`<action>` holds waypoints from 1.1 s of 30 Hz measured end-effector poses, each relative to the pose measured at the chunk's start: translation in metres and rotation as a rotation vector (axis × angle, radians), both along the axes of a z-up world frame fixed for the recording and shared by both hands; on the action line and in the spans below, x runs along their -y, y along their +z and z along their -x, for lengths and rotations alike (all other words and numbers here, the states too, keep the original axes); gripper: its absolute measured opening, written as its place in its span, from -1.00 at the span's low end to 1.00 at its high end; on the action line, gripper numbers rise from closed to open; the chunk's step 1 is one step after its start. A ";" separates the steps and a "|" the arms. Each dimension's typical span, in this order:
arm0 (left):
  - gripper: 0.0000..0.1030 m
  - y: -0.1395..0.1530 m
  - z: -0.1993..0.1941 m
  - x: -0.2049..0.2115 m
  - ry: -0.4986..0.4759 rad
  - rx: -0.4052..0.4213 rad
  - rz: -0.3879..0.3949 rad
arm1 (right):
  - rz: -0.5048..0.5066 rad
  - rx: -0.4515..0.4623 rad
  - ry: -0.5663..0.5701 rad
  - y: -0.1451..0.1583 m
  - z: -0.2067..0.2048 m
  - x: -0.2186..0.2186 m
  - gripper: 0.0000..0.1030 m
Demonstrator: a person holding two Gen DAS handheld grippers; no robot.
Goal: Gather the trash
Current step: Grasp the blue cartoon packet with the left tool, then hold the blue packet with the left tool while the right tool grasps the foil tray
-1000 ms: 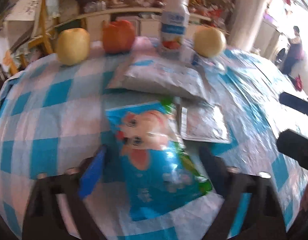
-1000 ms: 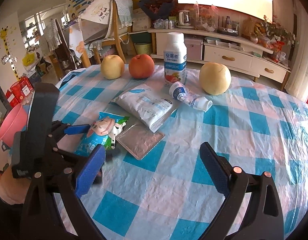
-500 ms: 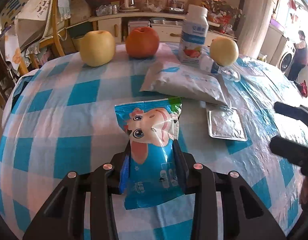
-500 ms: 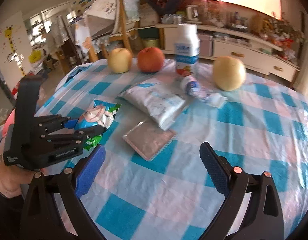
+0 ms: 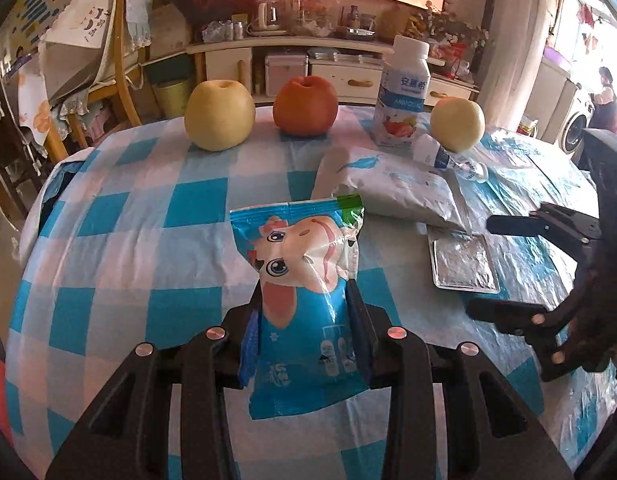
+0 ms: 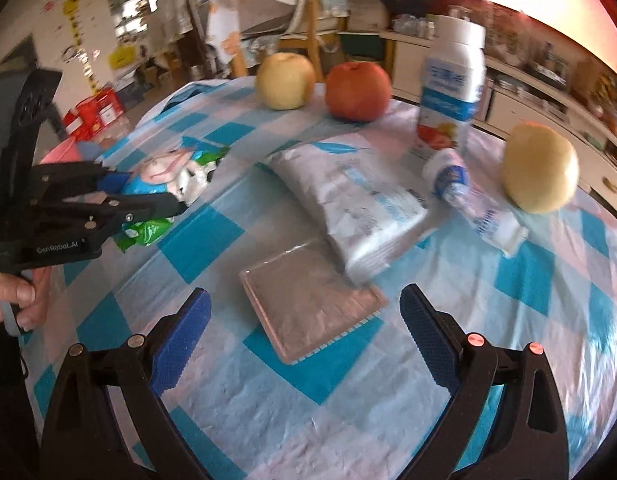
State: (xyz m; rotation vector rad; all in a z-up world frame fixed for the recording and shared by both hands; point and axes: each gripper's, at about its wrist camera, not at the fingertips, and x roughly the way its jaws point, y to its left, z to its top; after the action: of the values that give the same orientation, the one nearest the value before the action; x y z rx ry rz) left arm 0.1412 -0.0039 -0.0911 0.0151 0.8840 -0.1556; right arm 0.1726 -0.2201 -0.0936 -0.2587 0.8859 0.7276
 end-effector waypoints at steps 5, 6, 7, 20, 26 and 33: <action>-0.24 0.000 0.000 0.000 0.005 0.001 0.000 | 0.045 -0.019 0.039 -0.007 -0.014 -0.007 0.87; -0.24 0.000 0.001 -0.001 0.007 0.001 0.001 | 0.044 -0.021 0.043 -0.007 -0.014 -0.007 0.87; -0.24 0.000 0.000 -0.002 0.008 0.000 0.002 | 0.044 -0.022 0.047 -0.008 -0.015 -0.008 0.87; -0.24 0.002 -0.001 -0.005 0.009 0.007 0.005 | 0.050 -0.059 0.056 -0.001 -0.011 -0.014 0.24; -0.23 0.007 0.000 -0.010 0.017 0.017 0.012 | 0.068 -0.058 0.060 0.004 0.003 -0.014 0.23; -0.23 0.014 0.005 -0.010 0.012 0.036 0.005 | 0.041 -0.022 0.045 0.028 0.024 -0.011 0.23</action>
State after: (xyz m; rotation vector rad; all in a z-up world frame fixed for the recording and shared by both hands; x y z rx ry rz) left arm 0.1364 0.0065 -0.0771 0.0073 0.8476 -0.1457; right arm 0.1488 -0.2094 -0.0660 -0.3082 0.9194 0.7558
